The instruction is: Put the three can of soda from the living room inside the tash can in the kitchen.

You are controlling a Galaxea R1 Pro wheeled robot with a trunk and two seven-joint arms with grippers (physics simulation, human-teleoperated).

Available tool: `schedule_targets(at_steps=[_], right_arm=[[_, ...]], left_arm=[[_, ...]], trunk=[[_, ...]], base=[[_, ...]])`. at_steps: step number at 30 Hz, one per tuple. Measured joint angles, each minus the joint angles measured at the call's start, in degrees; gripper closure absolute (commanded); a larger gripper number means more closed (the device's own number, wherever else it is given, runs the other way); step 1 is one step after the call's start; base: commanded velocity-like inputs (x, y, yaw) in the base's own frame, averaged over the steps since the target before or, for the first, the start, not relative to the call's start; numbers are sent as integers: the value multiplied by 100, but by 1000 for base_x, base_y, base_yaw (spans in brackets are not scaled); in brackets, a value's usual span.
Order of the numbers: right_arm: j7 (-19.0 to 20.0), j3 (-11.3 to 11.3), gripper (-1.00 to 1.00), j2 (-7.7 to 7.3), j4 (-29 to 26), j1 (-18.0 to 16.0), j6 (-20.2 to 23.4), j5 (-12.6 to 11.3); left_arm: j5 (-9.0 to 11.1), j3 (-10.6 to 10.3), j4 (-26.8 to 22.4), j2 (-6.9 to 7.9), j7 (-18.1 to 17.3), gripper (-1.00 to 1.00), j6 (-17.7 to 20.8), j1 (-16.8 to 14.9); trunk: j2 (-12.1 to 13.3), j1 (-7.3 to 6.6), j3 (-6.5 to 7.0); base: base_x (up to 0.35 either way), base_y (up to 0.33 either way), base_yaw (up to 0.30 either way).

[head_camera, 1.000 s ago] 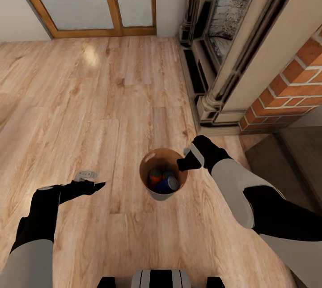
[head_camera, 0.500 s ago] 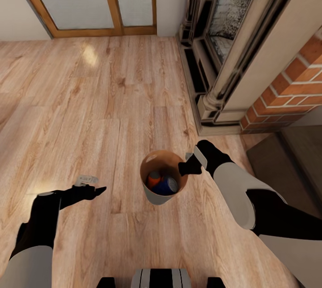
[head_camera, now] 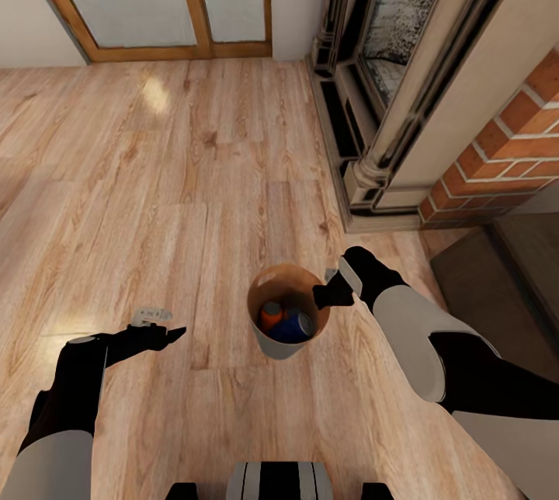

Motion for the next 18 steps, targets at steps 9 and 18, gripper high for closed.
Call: schedule_targets(at_steps=[9, 18], right_arm=[[-2, -3, 100, -1, -1, 9, 0, -4], [-4, 0, 100, -1, 5, 10, 1, -15]], left_arm=[[-2, -5, 8, -1, -4, -100, -26, 18], [-7, -6, 17, -22, 2, -100, -28, 19]], trunk=[[-279, 153, -125], [-640, 351, -287]], base=[[0, 0, 0], [0, 0, 0]])
